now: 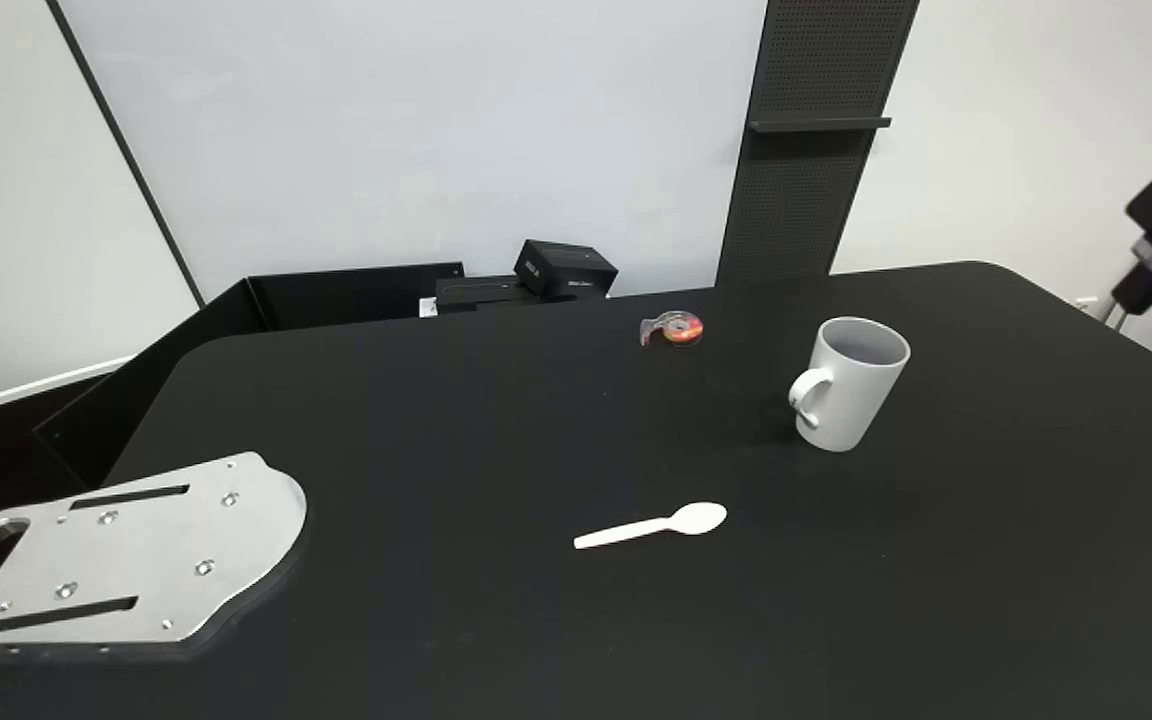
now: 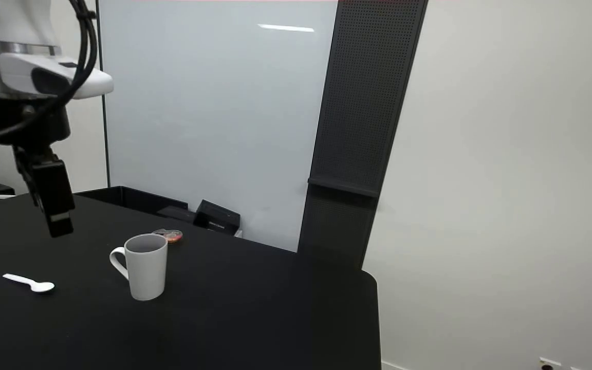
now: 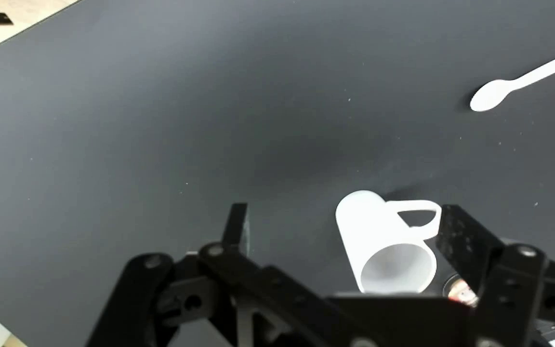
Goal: Put the spoon in the cup
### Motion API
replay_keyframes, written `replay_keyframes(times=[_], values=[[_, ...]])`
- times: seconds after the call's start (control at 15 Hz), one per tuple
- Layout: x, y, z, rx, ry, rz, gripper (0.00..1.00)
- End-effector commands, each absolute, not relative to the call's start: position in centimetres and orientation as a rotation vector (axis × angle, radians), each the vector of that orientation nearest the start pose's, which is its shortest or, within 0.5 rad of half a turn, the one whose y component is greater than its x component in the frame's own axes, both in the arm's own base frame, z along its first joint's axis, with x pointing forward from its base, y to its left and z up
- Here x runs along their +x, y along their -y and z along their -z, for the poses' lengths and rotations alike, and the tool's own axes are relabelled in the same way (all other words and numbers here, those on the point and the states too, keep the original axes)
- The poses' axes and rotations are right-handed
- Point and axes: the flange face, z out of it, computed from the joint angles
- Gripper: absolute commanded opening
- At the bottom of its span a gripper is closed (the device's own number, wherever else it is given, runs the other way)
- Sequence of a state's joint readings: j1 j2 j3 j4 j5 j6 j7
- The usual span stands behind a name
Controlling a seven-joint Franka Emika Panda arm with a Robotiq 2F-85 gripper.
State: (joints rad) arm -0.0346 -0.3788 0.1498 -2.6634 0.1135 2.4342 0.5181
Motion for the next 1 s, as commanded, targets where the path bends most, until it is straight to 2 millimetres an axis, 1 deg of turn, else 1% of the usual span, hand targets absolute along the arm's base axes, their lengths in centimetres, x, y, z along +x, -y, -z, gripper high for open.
replay_keyframes(times=[0.0, 0.2, 0.4, 0.53, 0.67, 0.73, 0.93], values=[[44.6, -5.7, -36.1, -2.902, -1.025, 0.218, 1.0], [47.4, -6.1, -34.4, -2.842, -1.238, 0.22, 1.0], [50.2, -6.6, -33.1, -2.77, -1.45, 0.193, 1.0], [51.7, -7.6, -32.4, -2.714, -1.586, 0.169, 1.0], [53.1, -9.2, -31.9, -2.629, -1.704, 0.164, 1.0], [53.6, -10.5, -31.5, -2.587, -1.741, 0.154, 1.0], [54.4, -14.0, -30.9, -2.521, -1.792, 0.142, 1.0]])
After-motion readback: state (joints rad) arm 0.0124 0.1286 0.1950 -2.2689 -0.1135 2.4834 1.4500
